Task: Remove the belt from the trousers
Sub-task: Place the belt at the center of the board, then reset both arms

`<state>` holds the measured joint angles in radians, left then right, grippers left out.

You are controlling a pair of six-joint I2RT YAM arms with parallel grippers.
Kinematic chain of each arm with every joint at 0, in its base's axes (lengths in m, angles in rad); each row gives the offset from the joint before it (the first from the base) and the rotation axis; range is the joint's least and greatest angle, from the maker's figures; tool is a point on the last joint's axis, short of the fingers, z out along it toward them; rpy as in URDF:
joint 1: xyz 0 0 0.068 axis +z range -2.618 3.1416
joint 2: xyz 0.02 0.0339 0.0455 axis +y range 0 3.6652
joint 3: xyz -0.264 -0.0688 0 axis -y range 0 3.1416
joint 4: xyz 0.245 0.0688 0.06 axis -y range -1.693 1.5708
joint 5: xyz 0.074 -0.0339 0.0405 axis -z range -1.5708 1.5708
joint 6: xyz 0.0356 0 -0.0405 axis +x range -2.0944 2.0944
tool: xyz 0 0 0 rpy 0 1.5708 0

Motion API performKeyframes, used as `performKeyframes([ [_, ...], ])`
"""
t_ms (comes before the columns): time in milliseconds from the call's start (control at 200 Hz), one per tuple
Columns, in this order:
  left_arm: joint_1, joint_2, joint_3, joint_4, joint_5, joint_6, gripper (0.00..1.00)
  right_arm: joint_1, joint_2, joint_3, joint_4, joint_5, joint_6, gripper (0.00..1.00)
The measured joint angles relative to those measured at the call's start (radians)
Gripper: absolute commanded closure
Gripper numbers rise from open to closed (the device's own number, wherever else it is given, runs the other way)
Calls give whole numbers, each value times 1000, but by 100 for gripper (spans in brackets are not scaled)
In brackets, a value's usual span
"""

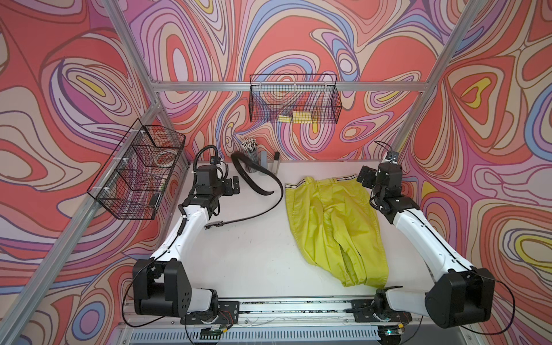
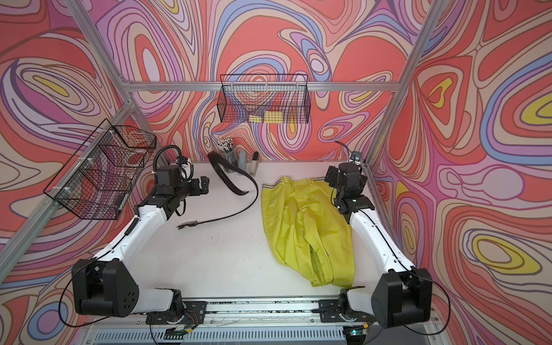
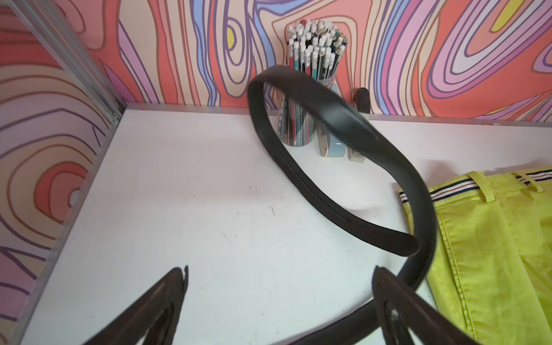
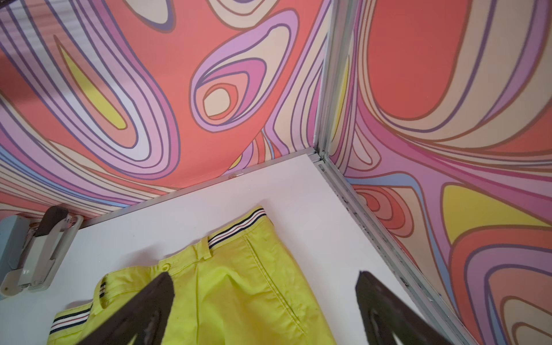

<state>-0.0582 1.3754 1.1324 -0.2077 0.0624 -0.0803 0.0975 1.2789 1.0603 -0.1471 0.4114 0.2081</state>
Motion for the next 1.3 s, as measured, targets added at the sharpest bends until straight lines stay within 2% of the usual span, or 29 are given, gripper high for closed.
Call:
performKeyframes([
  [245,0,-48,48,-63,14,77,0,0,-25,-78,37,34,-48,2],
  [381,0,-78,-21,-18,-11,82,0,0,-26,-118,74,32,-65,2],
  [716,65,-108,-418,301,-143,15,0,-1,-9,-383,366,36,-133,2],
  [936,120,-31,-466,467,-95,26,0,-1,92,-502,646,34,-151,2],
  [1037,172,-10,-521,573,-54,4,0,-1,160,-545,793,23,-167,2],
  [1127,210,25,-549,665,-30,0,0,-2,231,-550,896,1,-184,2],
  [1297,215,140,-552,862,46,1,0,-21,348,-536,1075,-59,-211,2],
])
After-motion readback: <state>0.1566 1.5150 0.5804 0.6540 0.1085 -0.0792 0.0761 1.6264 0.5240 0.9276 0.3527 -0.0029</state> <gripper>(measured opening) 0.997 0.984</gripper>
